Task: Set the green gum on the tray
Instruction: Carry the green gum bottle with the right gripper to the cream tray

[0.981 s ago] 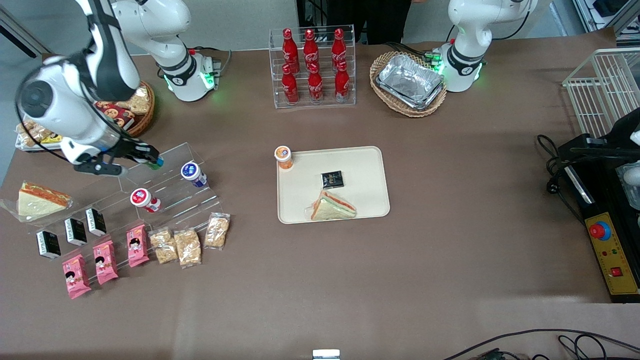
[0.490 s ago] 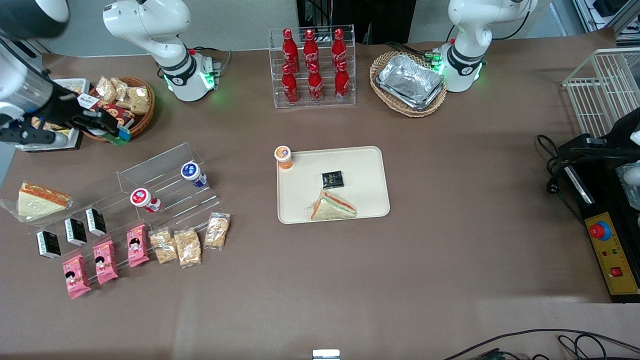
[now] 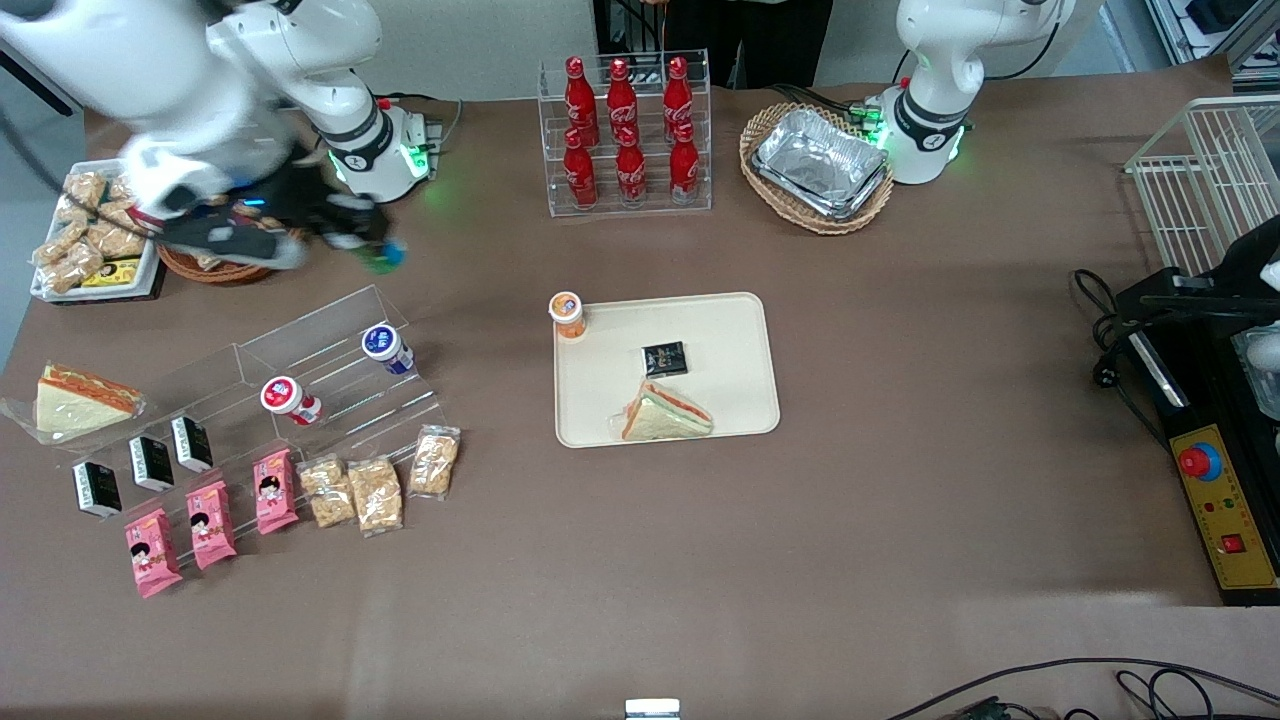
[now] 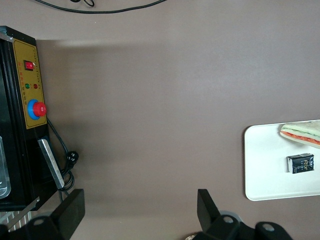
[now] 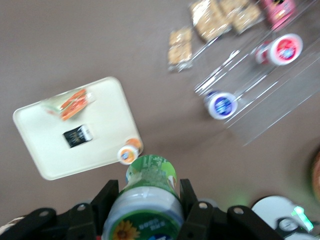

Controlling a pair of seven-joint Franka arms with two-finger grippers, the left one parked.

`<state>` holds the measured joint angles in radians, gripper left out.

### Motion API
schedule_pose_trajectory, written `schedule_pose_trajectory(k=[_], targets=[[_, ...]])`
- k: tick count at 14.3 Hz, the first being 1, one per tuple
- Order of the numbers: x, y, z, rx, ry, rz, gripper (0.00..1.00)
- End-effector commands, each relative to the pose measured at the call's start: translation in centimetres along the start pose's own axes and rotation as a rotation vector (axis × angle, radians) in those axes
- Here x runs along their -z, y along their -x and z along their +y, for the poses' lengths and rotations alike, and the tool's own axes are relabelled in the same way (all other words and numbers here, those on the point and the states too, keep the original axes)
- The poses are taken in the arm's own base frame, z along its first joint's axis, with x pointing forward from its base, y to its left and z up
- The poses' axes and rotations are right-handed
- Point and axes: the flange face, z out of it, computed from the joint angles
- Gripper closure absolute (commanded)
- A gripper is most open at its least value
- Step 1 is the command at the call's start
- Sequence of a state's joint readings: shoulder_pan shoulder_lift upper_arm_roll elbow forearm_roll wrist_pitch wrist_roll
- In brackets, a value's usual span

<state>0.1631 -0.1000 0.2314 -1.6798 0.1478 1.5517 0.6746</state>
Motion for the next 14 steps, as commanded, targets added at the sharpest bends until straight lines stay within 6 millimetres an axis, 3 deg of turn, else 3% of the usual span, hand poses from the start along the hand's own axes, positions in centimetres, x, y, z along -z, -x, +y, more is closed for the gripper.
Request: schedule_pose_trajectory(k=[1, 3, 8, 14], targets=[[-3.0, 0.0, -6.5, -0.035, 0.016, -0.053, 0.94], [-6.2, 0.6, -9.7, -0.043, 0.035, -0.017, 0.94], [-16.9, 1.6, -15.1, -0.082, 0.031, -0.036, 0.94], [-31.5, 4.0, -18.6, -0.139, 0.01, 0.008, 0.94]])
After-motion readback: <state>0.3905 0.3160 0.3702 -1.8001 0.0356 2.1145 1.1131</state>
